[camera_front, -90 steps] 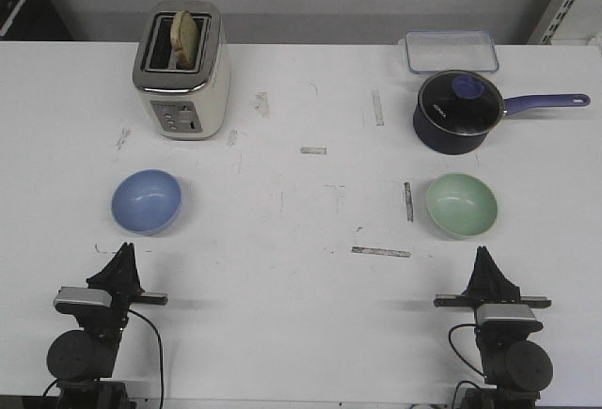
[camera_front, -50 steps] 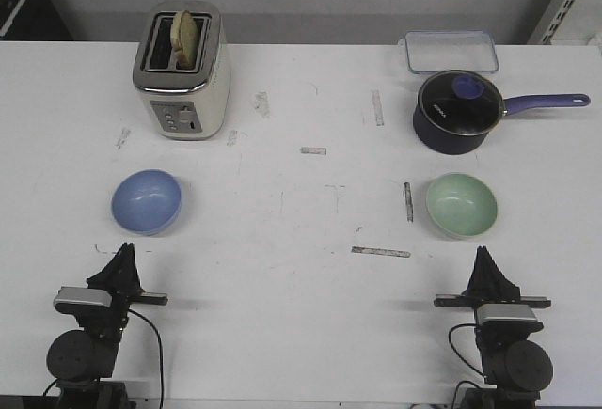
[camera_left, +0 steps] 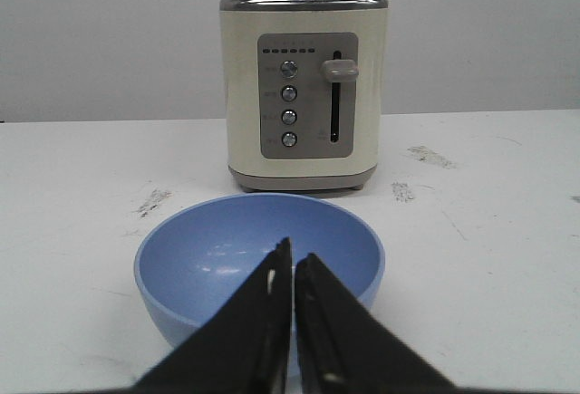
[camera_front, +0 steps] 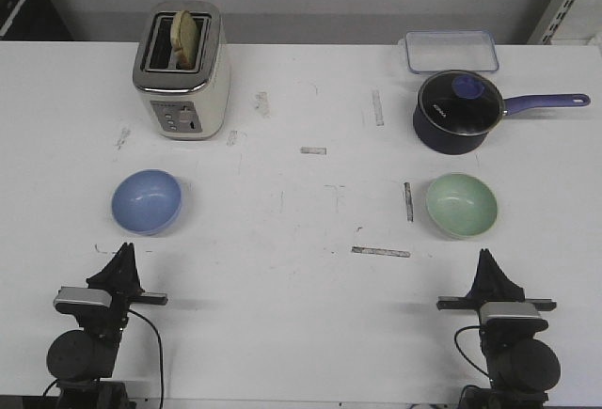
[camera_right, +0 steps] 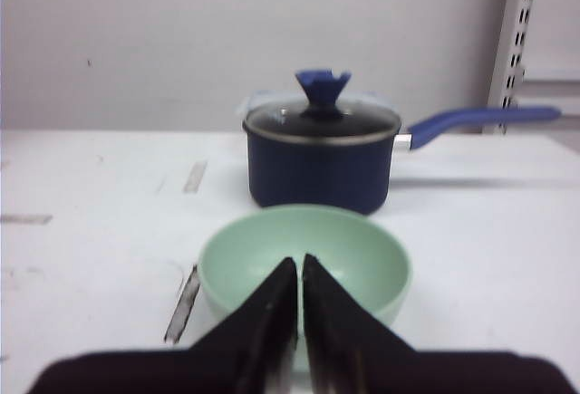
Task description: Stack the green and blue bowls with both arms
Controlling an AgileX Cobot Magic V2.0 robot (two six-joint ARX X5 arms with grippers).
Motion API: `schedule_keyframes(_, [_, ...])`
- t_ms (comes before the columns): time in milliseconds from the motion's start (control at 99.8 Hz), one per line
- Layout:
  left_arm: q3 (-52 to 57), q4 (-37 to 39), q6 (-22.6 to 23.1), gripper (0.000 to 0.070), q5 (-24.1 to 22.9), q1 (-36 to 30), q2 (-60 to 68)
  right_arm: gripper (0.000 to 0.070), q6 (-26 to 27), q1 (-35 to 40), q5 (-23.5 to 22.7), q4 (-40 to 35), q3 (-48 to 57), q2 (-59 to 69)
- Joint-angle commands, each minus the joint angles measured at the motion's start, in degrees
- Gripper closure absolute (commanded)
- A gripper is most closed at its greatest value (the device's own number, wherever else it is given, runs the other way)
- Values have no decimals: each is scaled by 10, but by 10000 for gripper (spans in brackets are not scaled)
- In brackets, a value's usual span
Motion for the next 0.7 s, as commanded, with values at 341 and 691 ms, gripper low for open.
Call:
schedule_keyframes(341, [-12,9,1,698,-1,0,-1,694,-3,0,25,-56,116,167])
schedule_keyframes(691, [-12,9,1,698,-1,0,-1,694,19,0,24,-73,231,379])
